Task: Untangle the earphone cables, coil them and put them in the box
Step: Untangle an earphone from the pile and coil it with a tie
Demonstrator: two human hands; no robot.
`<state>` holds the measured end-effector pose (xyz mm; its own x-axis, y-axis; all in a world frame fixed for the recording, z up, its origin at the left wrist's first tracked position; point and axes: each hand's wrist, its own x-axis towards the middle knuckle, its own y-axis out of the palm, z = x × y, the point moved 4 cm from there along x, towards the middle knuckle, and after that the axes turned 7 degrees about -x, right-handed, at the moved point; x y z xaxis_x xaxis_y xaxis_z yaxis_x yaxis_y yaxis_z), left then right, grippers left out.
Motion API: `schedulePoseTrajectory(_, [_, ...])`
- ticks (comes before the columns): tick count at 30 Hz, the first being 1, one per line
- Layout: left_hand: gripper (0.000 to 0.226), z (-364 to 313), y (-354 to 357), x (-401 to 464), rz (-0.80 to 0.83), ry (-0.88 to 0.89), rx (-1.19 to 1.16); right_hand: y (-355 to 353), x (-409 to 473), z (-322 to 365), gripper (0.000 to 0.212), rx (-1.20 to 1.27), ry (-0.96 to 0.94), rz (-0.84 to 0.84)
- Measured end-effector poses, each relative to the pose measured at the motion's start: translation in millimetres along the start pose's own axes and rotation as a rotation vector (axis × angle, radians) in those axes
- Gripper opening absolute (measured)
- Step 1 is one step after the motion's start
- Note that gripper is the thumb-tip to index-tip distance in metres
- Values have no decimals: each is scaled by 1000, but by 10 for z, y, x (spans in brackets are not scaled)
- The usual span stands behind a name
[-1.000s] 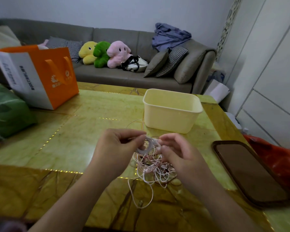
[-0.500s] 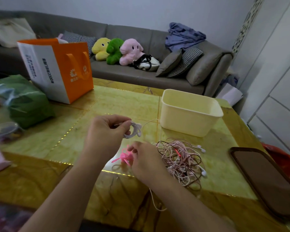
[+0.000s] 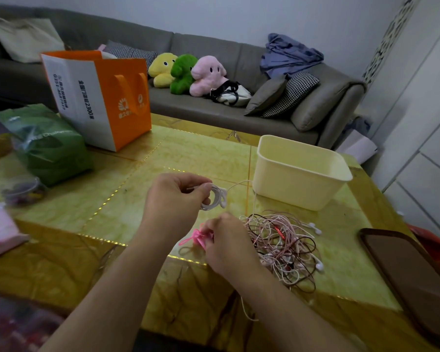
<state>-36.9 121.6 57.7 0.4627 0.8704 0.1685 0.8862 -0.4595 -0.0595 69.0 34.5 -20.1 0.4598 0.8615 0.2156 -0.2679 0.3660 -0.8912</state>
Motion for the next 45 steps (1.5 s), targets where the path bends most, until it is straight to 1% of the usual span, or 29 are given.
schedulePoseTrajectory(5, [13, -8, 39, -31, 11, -16, 1, 6, -4, 39, 13, -75, -38, -1])
schedulePoseTrajectory(10, [14, -20, 53, -56, 22, -5, 10, -23, -17, 12, 10, -4, 16, 49])
schedulePoseTrajectory(13, [14, -28, 66, -64, 27, 2, 14, -110, -51, 1, 17, 47, 71, 44])
schedulePoseTrajectory(15, [12, -51, 79, -76, 23, 16, 9, -235, -103, 0, 27, 42, 103, -5])
schedulePoseTrajectory(16, [11, -66, 79, -85, 19, 25, 2, -303, -135, -13, 28, 56, 107, -62])
schedulePoseTrajectory(18, [10, -96, 91, -104, 11, 41, -16, -446, -210, -83, 14, 151, 128, -170])
schedulePoseTrajectory(23, [9, -151, 134, -163, -8, 57, -65, -866, -396, -391, 14, 503, 293, -181])
schedulePoseTrajectory(26, [9, -204, 264, -249, 27, 47, -69, -1219, -515, -573, 13, 672, 339, -221])
schedulePoseTrajectory(31, [10, -238, 540, -416, 99, 23, -73, -1535, -730, -776, 8, 812, 349, -242])
schedulePoseTrajectory(35, [9, -232, 746, -527, 158, 6, -81, -1516, -835, -837, 7, 842, 331, -210])
schedulePoseTrajectory(38, [11, -216, 899, -598, 195, 6, -79, -1551, -881, -871, 11, 956, 317, -194])
schedulePoseTrajectory(42, [13, -192, 992, -658, 220, -5, -77, -1561, -873, -888, 7, 1127, 328, -160])
schedulePoseTrajectory(45, [12, -202, 990, -694, 228, -9, -72, -1535, -873, -872, 5, 1178, 334, -164])
